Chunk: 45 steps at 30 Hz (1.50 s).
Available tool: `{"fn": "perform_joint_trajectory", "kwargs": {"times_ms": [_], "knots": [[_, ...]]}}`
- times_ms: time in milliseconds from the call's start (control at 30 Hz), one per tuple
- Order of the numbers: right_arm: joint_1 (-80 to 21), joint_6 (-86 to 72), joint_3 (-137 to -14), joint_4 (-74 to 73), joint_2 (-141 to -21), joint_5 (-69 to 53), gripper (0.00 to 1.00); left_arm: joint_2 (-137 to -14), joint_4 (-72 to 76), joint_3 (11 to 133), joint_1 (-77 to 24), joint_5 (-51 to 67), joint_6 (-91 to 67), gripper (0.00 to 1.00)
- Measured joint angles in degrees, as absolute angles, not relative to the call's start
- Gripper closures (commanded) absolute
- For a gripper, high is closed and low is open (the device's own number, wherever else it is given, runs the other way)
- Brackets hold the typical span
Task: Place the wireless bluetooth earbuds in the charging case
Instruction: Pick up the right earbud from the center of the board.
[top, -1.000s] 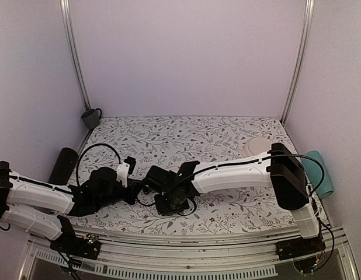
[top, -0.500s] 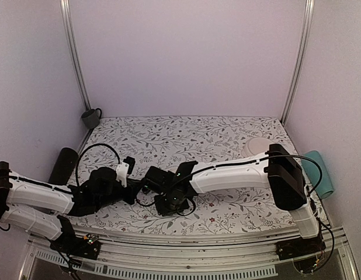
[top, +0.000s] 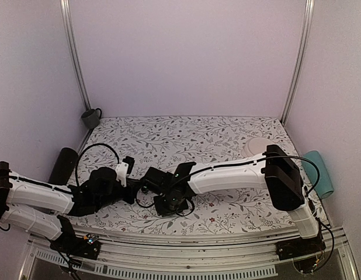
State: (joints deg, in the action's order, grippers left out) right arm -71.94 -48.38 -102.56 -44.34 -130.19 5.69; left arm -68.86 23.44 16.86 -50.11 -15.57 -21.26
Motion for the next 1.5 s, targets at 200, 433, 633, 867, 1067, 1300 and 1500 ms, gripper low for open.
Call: {"fn": "perform_joint_trajectory", "kwargs": {"times_ms": [200, 433, 633, 867, 1067, 1300, 1500], "knots": [[-71.9, -47.9, -103.8, -44.6, -131.2, 5.7, 0.75, -68.9, 23.2, 16.9, -50.1, -15.9, -21.3, 1.00], [-71.8, -47.7, -103.8, -44.7, -131.3, 6.0, 0.80, -69.0, 23.1, 16.9, -50.1, -16.1, -21.3, 1.00], [-70.8, -47.2, -99.5, -41.0, -129.0, 5.8, 0.88, -70.8, 23.2, 16.9, -50.1, -16.1, -21.3, 1.00], [-68.7, -46.3, -92.2, -35.0, -125.1, 4.3, 0.89, -74.0, 23.9, 18.0, -50.1, -16.0, -21.3, 1.00], [-66.1, -45.7, -81.6, -26.2, -118.4, 1.7, 0.89, -76.3, 26.2, 19.0, -50.1, -15.4, -21.2, 1.00], [-61.8, -45.4, -71.5, -11.8, -108.1, -2.9, 0.89, -76.6, 29.7, 19.3, -50.1, -12.7, -20.2, 1.00], [-59.5, -45.9, -67.3, 0.2, -104.4, -7.3, 0.89, -77.4, 31.0, 20.9, -50.1, -10.0, -19.2, 1.00]]}}
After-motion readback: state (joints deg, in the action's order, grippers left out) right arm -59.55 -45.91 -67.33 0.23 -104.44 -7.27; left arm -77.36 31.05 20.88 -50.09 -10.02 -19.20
